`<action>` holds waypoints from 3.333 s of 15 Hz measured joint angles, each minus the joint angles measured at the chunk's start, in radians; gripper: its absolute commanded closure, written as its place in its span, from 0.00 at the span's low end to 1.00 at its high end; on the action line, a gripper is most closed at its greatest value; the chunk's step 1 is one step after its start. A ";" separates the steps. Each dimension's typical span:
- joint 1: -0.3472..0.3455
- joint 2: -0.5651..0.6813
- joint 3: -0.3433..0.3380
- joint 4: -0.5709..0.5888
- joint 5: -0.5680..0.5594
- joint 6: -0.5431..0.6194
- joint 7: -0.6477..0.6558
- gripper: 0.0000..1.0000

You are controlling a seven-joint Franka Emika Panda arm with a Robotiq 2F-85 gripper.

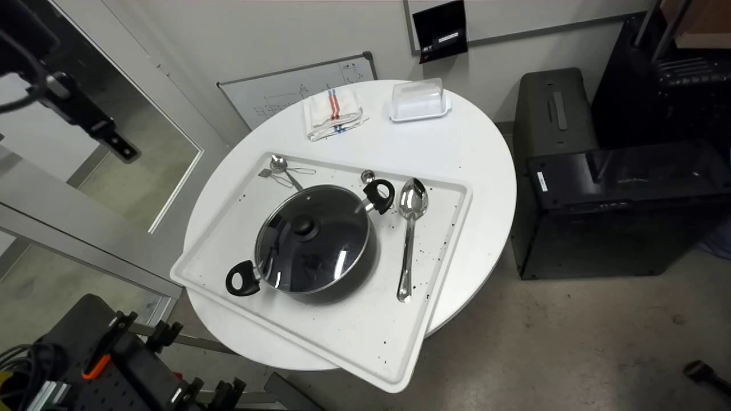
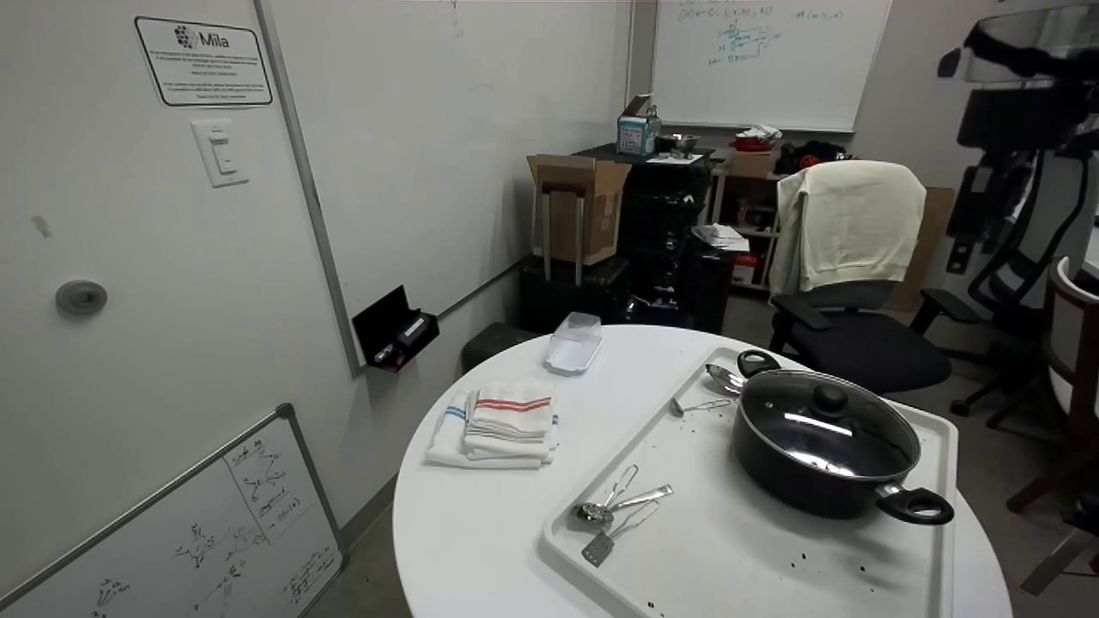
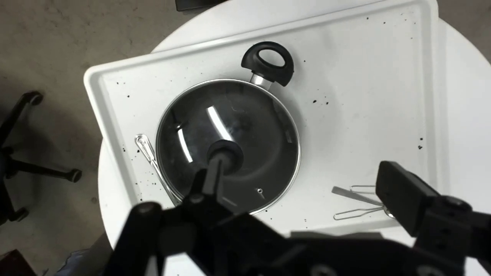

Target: Remove the glass lid from the black pot and put it on the white tray

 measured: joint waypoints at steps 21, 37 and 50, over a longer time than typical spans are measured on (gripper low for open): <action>-0.042 0.660 -0.115 0.248 -0.025 0.347 -0.144 0.00; -0.042 0.806 -0.129 0.299 -0.028 0.429 -0.144 0.00; -0.037 0.816 -0.144 0.297 -0.028 0.465 -0.144 0.75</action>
